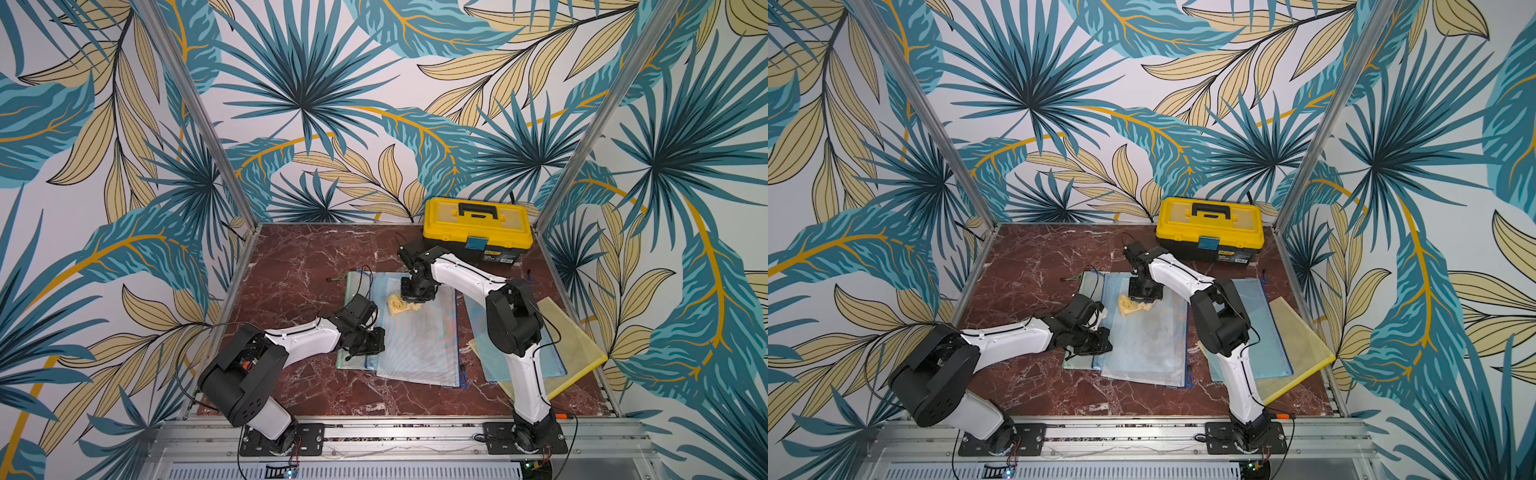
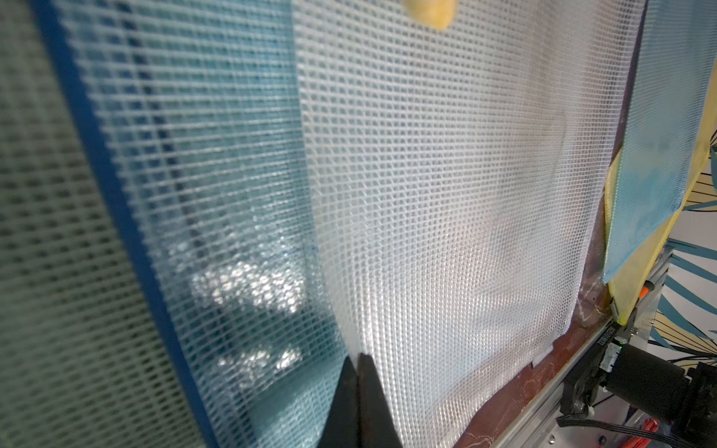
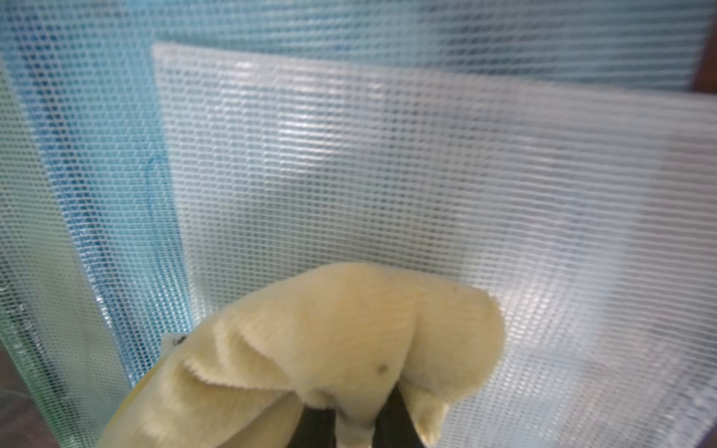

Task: Wipe the document bag
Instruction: Wipe the dirt from the document bag.

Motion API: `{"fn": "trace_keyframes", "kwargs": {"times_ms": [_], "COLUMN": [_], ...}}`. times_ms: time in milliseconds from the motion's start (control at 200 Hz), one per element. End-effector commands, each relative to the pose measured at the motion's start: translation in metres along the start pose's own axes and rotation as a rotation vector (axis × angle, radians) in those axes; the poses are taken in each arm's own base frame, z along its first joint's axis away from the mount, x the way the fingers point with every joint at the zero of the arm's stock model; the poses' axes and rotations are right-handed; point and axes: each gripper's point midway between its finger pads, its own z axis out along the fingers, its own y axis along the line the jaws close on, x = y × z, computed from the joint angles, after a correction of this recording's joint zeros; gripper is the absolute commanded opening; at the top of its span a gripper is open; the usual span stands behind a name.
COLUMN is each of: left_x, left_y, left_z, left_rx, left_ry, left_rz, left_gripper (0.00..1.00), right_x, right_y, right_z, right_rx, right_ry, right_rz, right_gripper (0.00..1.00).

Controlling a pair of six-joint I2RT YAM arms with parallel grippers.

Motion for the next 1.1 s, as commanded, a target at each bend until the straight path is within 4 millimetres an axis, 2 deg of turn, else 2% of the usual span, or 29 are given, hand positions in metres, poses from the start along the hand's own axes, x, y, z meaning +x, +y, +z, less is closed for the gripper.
{"fn": "trace_keyframes", "kwargs": {"times_ms": [0,135,220,280,315,375,476,651,701,766,821,901,991,1096], "left_x": [-0.001,-0.001,0.0,-0.001,-0.002,-0.005,-0.013,-0.025,-0.025,-0.026,-0.026,-0.026,-0.029,-0.033], "left_y": [0.002,0.005,0.007,0.007,0.007,0.006,0.001,-0.005,-0.004,-0.002,0.0,0.001,0.003,0.008], "left_z": [-0.005,-0.006,-0.005,-0.005,-0.005,-0.005,-0.005,-0.002,0.001,0.005,0.007,0.008,0.007,0.004], "left_rx": [-0.007,-0.013,-0.018,-0.02,-0.02,-0.02,-0.015,-0.014,-0.018,-0.025,-0.03,-0.031,-0.031,-0.032], "left_ry": [-0.019,-0.023,-0.022,-0.025,-0.027,-0.031,-0.042,-0.052,-0.045,-0.038,-0.032,-0.029,-0.035,-0.045], "left_rz": [-0.008,-0.015,-0.02,-0.025,-0.027,-0.032,-0.026,-0.035,-0.041,-0.048,-0.052,-0.052,-0.056,-0.067], "left_gripper": [0.0,0.0,0.0,0.0,0.0,0.0,0.0,0.0,0.0,0.0,0.0,0.0,0.0,0.0], "right_x": [-0.002,0.002,0.005,0.007,0.007,0.011,0.025,0.066,0.076,0.085,0.09,0.093,0.096,0.095], "right_y": [-0.036,-0.09,-0.126,-0.141,-0.143,-0.129,-0.083,-0.002,0.013,0.018,0.011,-0.012,-0.051,-0.095], "right_z": [0.011,0.016,0.008,-0.001,-0.008,-0.016,-0.024,-0.011,-0.004,0.005,0.009,0.011,0.009,-0.006], "right_rx": [0.058,0.121,0.174,0.188,0.182,0.127,0.047,-0.056,-0.091,-0.105,-0.082,-0.02,0.005,0.022], "right_ry": [0.046,0.079,0.076,0.068,0.055,0.051,0.045,0.091,0.109,0.132,0.143,0.143,0.149,0.131], "right_rz": [0.075,0.131,0.164,0.188,0.193,0.19,0.123,0.014,0.012,0.016,0.014,0.006,0.069,0.146], "right_gripper": [0.0,0.0,0.0,0.0,0.0,0.0,0.0,0.0,0.0,0.0,0.0,0.0,0.0,0.0]}}
